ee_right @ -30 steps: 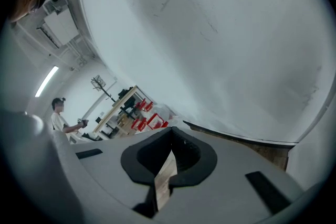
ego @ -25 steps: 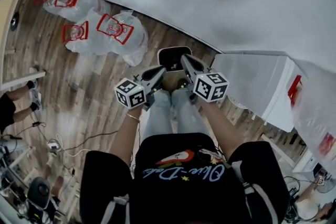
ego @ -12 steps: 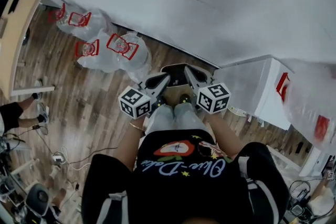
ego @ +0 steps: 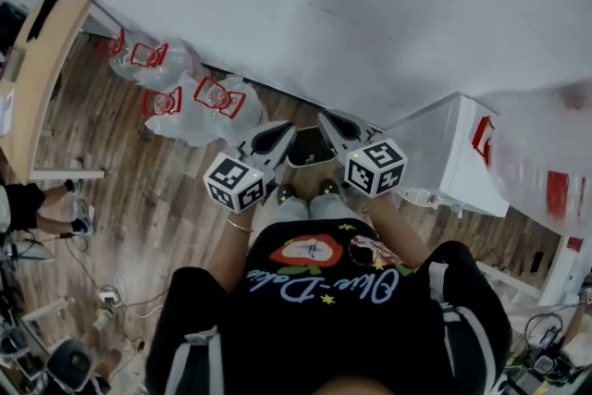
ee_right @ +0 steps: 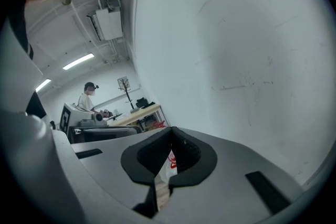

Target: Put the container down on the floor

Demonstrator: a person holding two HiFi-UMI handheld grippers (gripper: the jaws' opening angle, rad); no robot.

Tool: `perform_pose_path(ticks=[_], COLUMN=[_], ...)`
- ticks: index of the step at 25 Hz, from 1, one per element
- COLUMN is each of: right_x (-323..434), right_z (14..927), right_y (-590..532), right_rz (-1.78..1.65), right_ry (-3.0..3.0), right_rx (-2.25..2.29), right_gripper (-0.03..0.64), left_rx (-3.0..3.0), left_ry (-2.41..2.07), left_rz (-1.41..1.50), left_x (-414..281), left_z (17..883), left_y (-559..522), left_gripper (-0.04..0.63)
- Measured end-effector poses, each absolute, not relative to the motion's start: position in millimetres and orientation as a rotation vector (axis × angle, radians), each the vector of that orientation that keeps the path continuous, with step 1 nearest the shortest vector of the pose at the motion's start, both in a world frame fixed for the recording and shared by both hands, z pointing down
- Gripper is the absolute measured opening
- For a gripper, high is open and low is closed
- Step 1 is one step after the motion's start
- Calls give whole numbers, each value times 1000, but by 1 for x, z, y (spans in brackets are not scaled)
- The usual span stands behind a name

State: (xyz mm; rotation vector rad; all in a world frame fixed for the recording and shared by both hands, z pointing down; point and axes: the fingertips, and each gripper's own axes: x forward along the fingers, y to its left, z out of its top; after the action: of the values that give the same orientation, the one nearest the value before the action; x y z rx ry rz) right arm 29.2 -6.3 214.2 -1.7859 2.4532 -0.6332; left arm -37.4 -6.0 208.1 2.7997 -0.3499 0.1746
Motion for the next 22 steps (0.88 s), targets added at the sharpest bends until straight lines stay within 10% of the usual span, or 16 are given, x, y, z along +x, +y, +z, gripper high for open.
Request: perform_pose_path(ticks=[22], right_x=[17], right_z=[135], right_y=[-12], right_rz=[-346], right_ry=[2542], right_rx=[-1732], right_gripper=[-2], left_rx=[2921], left_ry=[-489], left_rz=[101], left_x=[-40], left_z=[138], left_y=[-11], left_gripper=[11])
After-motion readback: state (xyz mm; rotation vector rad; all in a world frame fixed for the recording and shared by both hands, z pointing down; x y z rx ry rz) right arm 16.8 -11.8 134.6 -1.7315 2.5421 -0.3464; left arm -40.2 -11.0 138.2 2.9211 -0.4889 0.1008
